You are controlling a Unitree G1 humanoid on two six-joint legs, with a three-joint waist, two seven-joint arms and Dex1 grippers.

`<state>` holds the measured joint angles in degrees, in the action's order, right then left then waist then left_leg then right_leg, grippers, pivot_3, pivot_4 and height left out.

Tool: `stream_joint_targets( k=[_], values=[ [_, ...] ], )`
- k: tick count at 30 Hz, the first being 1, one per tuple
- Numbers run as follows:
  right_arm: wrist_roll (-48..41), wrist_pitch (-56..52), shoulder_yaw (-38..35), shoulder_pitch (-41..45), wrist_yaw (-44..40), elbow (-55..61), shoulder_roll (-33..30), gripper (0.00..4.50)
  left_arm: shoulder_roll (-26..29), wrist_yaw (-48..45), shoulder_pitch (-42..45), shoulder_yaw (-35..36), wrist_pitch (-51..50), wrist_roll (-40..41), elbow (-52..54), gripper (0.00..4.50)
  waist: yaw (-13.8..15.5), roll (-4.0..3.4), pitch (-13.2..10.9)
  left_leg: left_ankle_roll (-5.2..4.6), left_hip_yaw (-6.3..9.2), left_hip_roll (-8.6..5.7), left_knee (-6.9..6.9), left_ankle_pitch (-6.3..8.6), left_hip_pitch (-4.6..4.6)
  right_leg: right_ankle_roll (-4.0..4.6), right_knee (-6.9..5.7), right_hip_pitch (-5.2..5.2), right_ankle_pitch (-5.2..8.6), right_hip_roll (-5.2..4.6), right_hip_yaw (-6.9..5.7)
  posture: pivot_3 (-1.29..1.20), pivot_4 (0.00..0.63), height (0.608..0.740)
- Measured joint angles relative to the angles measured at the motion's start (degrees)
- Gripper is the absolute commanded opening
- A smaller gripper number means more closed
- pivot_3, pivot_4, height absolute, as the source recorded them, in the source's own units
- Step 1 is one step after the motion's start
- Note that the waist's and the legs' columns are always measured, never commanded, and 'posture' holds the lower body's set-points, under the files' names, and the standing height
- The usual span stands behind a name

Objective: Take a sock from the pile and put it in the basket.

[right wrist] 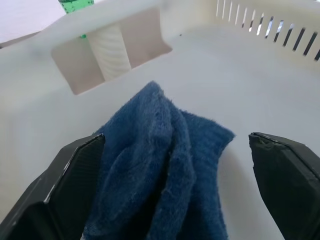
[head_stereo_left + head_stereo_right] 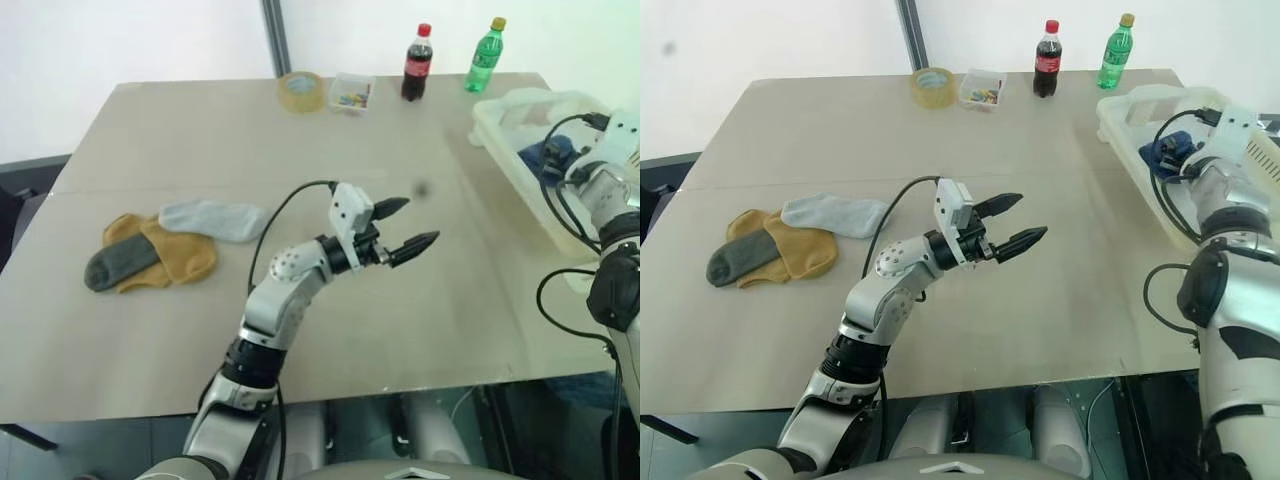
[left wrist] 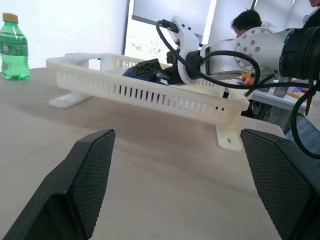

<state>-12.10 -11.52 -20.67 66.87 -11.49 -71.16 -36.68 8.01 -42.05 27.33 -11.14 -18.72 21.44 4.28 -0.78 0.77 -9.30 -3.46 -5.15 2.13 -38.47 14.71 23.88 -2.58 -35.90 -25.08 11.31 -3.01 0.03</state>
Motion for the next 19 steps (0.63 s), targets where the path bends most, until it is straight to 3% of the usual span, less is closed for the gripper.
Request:
stream_joint_targets(
  k=[3,6,7,10,14,19],
  values=[
    [-1.6,0.1,0.8,-6.8,-7.0,14.3,0.0,4.46,1.8,0.0,-1.0,0.6,-1.0,0.1,0.4,4.28,0.0,-0.04,0.0,-0.01,0.05,0.09,0.01,0.01,0.00,-0.02,-0.03,-0.01,0.00,0.00,0.00,0.00,0.150,0.740],
    [-8.5,-9.3,2.7,-24.7,-14.9,48.9,-1.4,4.46,6.9,-0.9,-5.4,2.4,-4.0,1.4,3.7,4.28,0.2,-0.10,0.0,0.11,0.32,0.23,0.11,-0.06,0.08,0.00,-0.07,-0.05,0.01,-0.02,-0.19,0.00,0.150,0.740],
    [-13.3,-15.2,3.7,-34.7,-18.1,66.2,-2.7,4.46,11.4,-1.9,-9.0,5.0,-6.5,3.1,5.7,4.28,0.1,-0.17,0.1,0.22,0.39,0.29,0.17,-0.12,0.08,0.06,-0.09,-0.09,0.08,0.04,-0.20,0.00,0.150,0.740],
    [-21.7,-24.7,3.8,-49.6,-22.1,88.1,-6.0,4.46,19.1,-2.9,-14.2,12.2,-12.8,8.0,9.1,4.28,0.0,-0.29,0.0,0.03,0.42,0.27,0.17,0.01,0.11,0.08,-0.18,-0.20,0.09,0.01,-0.22,0.00,0.150,0.740],
    [-24.9,-28.1,2.5,-62.1,-26.4,102.2,-10.5,4.46,27.1,-4.6,-21.0,21.0,-17.7,13.2,15.1,4.28,0.1,-0.18,0.0,0.00,0.40,0.16,-0.06,0.04,-0.18,0.13,-0.02,0.19,0.20,-0.14,-0.23,0.00,0.150,0.740],
    [-23.3,-28.2,2.3,-70.8,-28.8,104.8,-12.6,4.46,33.0,-6.7,-30.4,29.4,-18.9,15.6,17.9,4.28,0.1,-0.08,0.1,0.21,0.37,0.14,-0.37,0.16,-0.27,-0.06,-0.04,0.30,0.18,-0.46,-0.39,0.00,0.150,0.740]
  ],
)
